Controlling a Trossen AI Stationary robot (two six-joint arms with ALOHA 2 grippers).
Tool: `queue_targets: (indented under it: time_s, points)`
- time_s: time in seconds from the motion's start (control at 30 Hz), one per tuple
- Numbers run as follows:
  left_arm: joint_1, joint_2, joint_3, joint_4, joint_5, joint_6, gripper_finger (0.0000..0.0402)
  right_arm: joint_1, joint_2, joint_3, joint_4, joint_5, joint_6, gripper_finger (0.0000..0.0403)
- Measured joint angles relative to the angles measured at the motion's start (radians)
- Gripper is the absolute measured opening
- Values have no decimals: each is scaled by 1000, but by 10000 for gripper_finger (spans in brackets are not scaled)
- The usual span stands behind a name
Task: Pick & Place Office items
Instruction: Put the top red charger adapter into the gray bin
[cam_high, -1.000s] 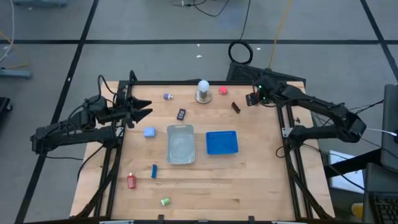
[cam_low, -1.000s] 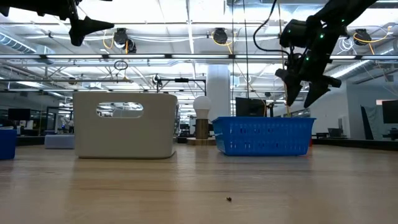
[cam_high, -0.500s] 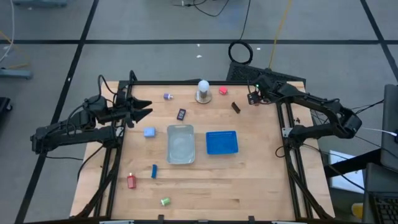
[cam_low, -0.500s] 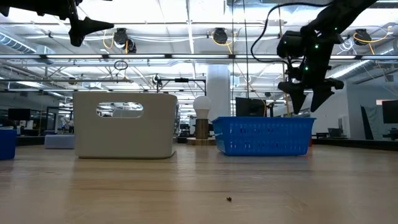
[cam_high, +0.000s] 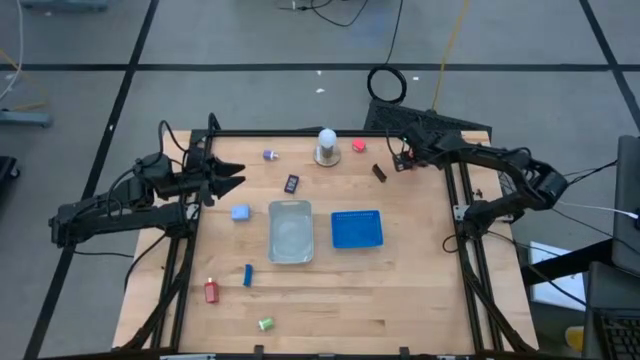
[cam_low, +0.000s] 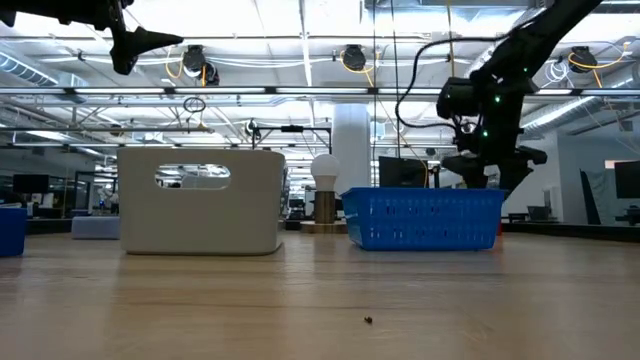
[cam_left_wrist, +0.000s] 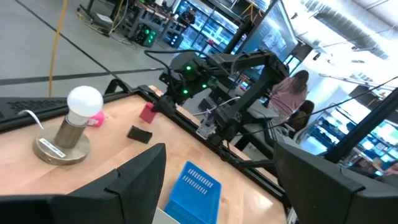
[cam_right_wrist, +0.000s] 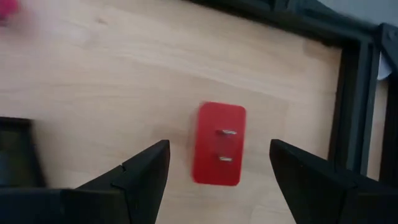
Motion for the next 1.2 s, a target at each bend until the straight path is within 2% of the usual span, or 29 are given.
queue_targets:
  time_s: [0.1, 0.33, 0.73, 0.97, 1.2]
  points:
    - [0, 0, 0, 0, 8, -16, 296, -29, -1, -43, 34, -8, 23, 267]
    - [0, 0, 0, 0, 10, -25, 296, -82, -2, -133, 221, -161, 36, 267]
    - [0, 0, 0, 0, 10, -47, 296, -84, -2, -145, 267, -154, -9, 254]
    - [0, 0, 0, 0, 10, -47, 296, -84, -2, -145, 267, -127, -30, 225]
    - [0, 0, 0, 0, 10, -47, 296, -84, -2, -145, 267, -125, -44, 164]
